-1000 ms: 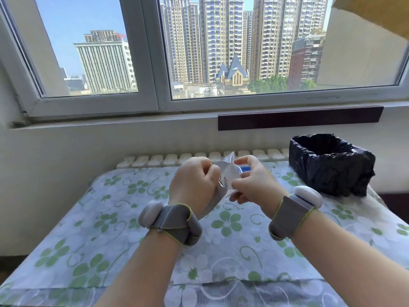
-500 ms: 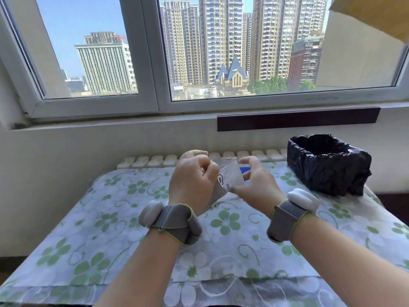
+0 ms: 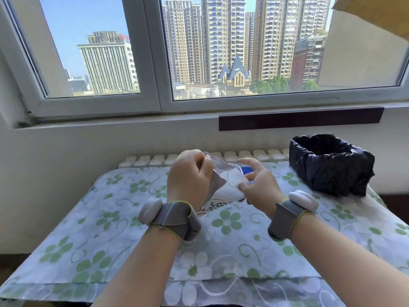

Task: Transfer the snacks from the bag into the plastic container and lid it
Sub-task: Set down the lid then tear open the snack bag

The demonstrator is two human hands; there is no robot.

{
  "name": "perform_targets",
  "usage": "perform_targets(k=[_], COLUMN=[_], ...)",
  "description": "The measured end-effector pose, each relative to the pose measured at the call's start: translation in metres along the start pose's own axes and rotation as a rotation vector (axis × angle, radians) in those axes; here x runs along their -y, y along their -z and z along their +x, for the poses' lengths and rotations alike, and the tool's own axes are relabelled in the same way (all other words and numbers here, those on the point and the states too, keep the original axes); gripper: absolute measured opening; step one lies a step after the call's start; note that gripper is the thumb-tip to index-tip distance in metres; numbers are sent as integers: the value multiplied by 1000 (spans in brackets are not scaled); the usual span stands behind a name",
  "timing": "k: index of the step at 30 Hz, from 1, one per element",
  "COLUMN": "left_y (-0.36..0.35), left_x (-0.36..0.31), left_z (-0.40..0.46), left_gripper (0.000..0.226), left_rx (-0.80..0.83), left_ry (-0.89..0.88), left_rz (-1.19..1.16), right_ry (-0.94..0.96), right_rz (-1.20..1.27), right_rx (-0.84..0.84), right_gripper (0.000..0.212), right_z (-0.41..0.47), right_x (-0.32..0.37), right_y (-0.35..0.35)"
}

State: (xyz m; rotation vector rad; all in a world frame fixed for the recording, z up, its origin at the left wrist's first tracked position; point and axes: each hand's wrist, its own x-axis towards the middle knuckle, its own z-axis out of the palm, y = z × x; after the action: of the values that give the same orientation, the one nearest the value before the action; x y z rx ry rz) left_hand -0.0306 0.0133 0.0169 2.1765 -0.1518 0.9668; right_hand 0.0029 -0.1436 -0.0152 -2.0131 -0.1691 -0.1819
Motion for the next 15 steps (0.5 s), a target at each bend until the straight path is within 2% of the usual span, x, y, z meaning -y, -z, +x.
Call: perform_targets(k=[7, 13, 15], left_y=[-6, -10, -11], left_x=[2, 4, 2], left_z=[0, -2, -3], left_gripper=[35, 33, 33], left_rx=[51, 68, 92], left_ry=[-15, -48, -65], left_rz=[-30, -18, -1], right_ry=[-24, 127, 197], right_rz=[298, 262, 241], right_rx=[75, -165, -202], right_gripper=[39, 35, 27], right_z=[0, -7, -12], right_x=[0, 8, 15], right_y=[-5, -5, -4])
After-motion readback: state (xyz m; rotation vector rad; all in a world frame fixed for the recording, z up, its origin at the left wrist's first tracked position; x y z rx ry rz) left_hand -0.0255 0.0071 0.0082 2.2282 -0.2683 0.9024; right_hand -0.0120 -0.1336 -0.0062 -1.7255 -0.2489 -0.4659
